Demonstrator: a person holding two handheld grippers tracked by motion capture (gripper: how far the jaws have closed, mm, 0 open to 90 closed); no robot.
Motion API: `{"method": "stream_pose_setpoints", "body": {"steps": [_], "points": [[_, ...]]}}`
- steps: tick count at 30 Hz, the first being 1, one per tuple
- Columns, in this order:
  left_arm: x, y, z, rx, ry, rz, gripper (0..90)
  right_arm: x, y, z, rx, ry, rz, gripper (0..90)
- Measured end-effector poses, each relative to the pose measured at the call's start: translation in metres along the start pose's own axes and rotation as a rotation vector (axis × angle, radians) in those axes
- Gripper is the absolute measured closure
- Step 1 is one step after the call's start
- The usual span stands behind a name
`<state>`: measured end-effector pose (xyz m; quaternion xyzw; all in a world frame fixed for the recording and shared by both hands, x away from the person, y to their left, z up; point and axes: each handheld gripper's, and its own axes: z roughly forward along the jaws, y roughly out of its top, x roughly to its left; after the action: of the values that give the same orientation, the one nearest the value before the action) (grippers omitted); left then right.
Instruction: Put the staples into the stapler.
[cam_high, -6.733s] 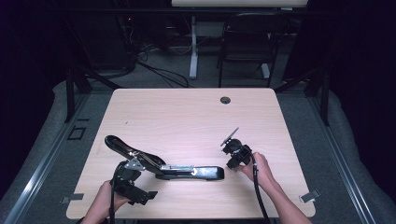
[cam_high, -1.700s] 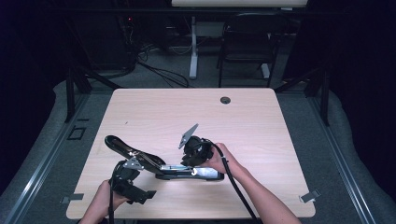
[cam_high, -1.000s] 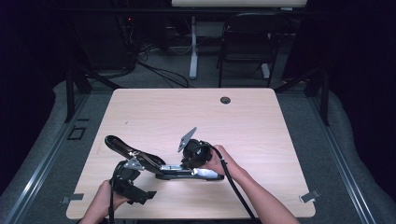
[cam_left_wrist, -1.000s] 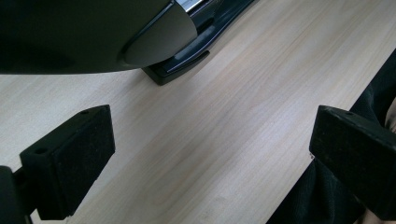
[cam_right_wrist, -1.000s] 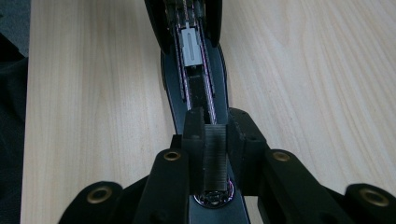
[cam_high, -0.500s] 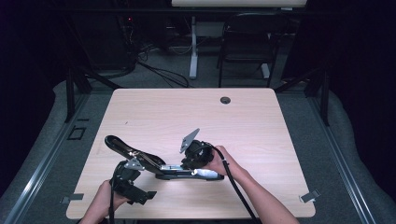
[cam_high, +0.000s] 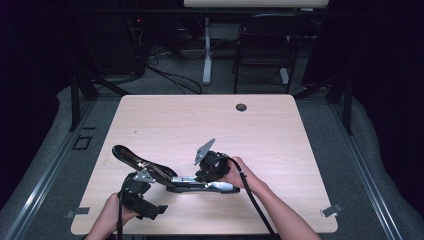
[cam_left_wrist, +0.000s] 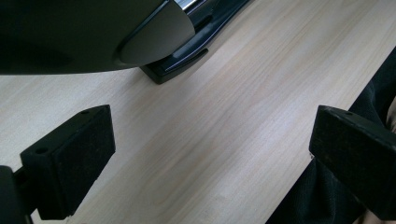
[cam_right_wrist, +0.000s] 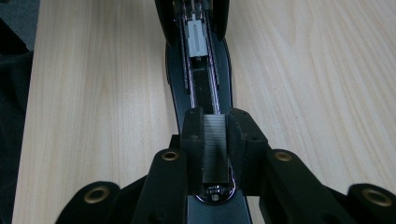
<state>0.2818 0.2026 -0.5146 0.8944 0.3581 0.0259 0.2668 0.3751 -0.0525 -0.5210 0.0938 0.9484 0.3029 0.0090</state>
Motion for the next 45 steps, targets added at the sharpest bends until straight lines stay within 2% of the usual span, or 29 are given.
{"method": "stream_pose_setpoints", "body": {"steps": [12, 18, 25, 38, 45], "points": [[-0.0003, 0.0002, 0.0002, 0.004, 0.001, 0.005, 0.5, 0.0021, -0.0009, -0.0033, -0.012, 0.001, -0.046, 77.5], [-0.0004, 0.0003, 0.0005, 0.006, 0.000, 0.006, 0.5, 0.0036, -0.0008, -0.0019, 0.008, -0.007, -0.073, 77.5], [-0.0007, 0.0003, 0.0011, 0.010, -0.001, 0.005, 0.5, 0.0039, -0.0011, -0.0022, 0.008, -0.012, -0.080, 77.5], [-0.0007, 0.0002, 0.0011, 0.013, 0.000, 0.008, 0.6, 0.0024, -0.0033, -0.0033, 0.013, -0.006, -0.070, 75.5], [-0.0003, 0.0001, 0.0008, 0.012, -0.001, 0.005, 0.6, -0.0007, -0.0043, -0.0062, 0.000, 0.002, -0.043, 73.7]]}}
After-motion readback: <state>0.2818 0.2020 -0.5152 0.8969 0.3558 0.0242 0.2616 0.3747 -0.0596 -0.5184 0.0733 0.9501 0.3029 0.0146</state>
